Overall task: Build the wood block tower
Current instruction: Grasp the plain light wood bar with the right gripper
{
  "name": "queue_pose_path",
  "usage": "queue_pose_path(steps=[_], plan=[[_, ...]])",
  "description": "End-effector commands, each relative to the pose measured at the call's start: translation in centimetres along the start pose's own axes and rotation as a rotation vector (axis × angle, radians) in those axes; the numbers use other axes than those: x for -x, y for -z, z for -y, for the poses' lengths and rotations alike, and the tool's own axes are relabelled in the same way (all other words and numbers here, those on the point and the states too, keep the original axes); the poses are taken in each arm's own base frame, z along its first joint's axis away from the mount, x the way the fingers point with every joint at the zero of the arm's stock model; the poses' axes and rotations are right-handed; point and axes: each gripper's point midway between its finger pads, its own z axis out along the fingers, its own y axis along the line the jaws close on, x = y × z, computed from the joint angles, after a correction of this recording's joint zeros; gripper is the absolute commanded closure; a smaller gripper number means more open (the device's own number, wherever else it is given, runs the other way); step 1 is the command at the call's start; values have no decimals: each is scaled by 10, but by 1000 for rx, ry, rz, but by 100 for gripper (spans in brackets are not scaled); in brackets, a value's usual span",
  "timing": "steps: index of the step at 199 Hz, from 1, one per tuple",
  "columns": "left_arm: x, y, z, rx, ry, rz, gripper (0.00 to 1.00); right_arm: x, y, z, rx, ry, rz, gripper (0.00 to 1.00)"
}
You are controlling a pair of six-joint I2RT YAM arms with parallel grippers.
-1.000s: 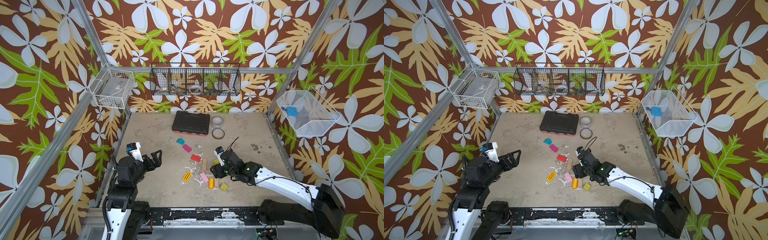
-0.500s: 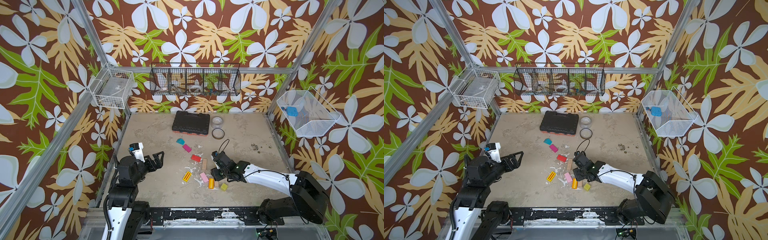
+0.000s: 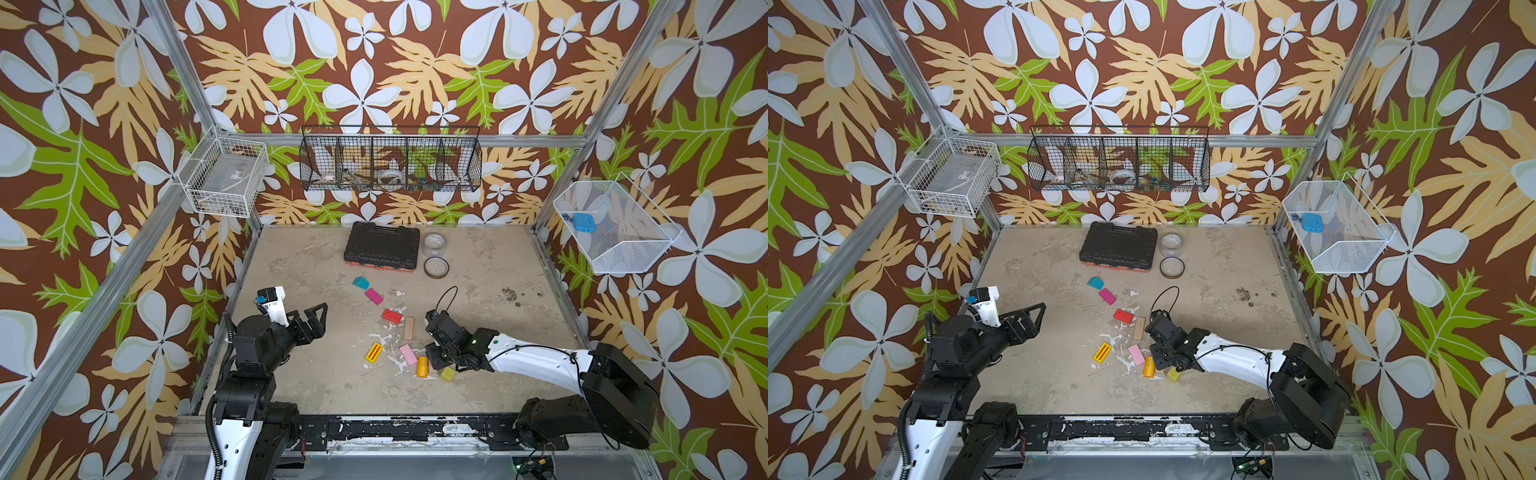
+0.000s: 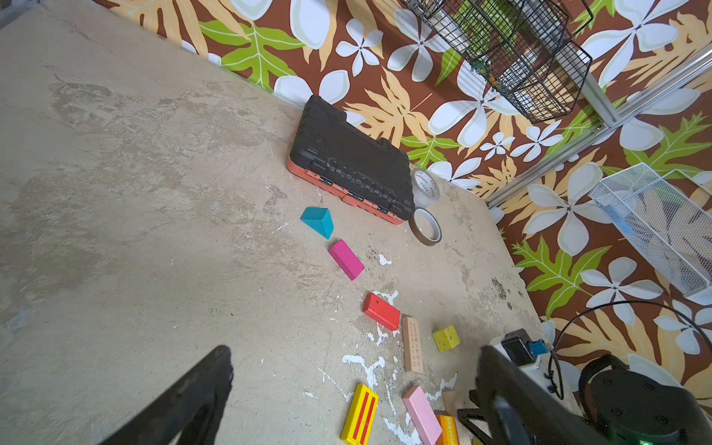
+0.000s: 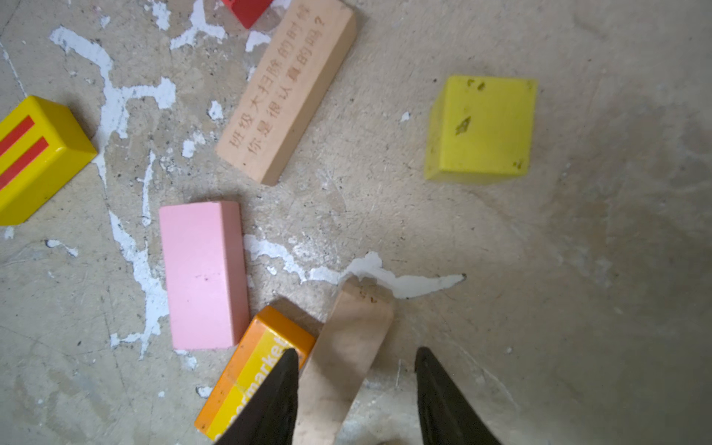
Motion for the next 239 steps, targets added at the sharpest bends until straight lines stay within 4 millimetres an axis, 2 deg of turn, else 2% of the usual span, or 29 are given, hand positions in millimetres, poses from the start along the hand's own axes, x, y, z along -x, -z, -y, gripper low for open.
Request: queue_pose_path(steps=[1, 29, 89, 170, 239], plan=[[4, 1, 2, -8, -6, 19, 0, -8, -3, -1, -10, -9, -17, 50], [7, 5, 4, -16, -10, 39, 0, -19, -9, -5, -24, 10, -43, 51], [8, 8, 5, -16, -12, 54, 0, -37, -17, 4, -66, -4, -84, 56], [9, 11, 6, -20, -15, 66, 0, -33, 1, 17, -92, -24, -11, 57], [10, 12, 4, -13, -11, 71, 0, -43, -13, 20, -123, 5, -65, 57]])
